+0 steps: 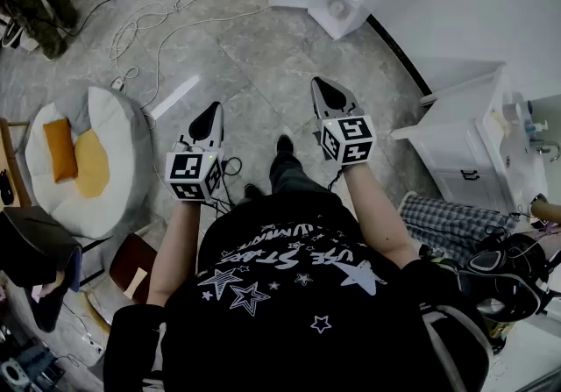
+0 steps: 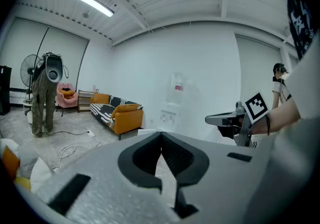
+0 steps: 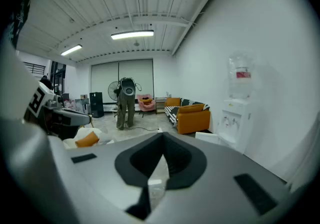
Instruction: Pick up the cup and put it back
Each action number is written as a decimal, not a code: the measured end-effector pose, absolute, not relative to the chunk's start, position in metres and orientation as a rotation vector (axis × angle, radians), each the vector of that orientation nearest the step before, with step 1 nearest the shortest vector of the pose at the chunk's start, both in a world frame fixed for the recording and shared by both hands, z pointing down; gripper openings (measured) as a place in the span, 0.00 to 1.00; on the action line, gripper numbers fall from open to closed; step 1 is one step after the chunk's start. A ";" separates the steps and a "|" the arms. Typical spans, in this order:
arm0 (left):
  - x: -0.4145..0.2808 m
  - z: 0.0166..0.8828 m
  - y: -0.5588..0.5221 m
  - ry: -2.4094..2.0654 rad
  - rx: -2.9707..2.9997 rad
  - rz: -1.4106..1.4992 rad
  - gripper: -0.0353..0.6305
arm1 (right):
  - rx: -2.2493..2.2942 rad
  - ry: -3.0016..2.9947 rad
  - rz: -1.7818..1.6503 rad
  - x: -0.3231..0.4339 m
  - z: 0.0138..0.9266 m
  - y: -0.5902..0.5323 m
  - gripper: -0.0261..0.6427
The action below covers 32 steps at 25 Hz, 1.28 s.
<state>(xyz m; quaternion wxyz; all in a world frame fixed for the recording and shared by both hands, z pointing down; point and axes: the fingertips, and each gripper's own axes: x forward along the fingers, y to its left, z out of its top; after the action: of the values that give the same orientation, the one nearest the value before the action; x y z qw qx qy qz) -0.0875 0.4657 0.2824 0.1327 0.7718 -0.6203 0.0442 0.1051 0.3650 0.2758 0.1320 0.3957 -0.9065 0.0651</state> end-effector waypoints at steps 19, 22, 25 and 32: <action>-0.098 0.284 0.494 -1.834 2.216 0.125 0.07 | 1.212 -2.647 0.350 0.104 0.290 0.376 0.05; -0.098 0.292 0.502 -1.807 2.207 0.136 0.07 | 1.272 -2.622 0.386 0.114 0.297 0.379 0.05; -0.097 0.303 0.502 -1.773 2.205 0.182 0.07 | 1.293 -2.592 0.387 0.122 0.304 0.375 0.05; -0.089 0.313 0.453 -1.708 2.226 0.247 0.07 | 1.320 -2.551 0.451 0.128 0.326 0.326 0.27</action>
<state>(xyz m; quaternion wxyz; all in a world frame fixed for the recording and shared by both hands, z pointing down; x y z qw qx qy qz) -0.0894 0.4534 0.3127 0.1618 0.7800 -0.5983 0.0865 0.1276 0.3260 0.3256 0.1168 0.4510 -0.8714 0.1539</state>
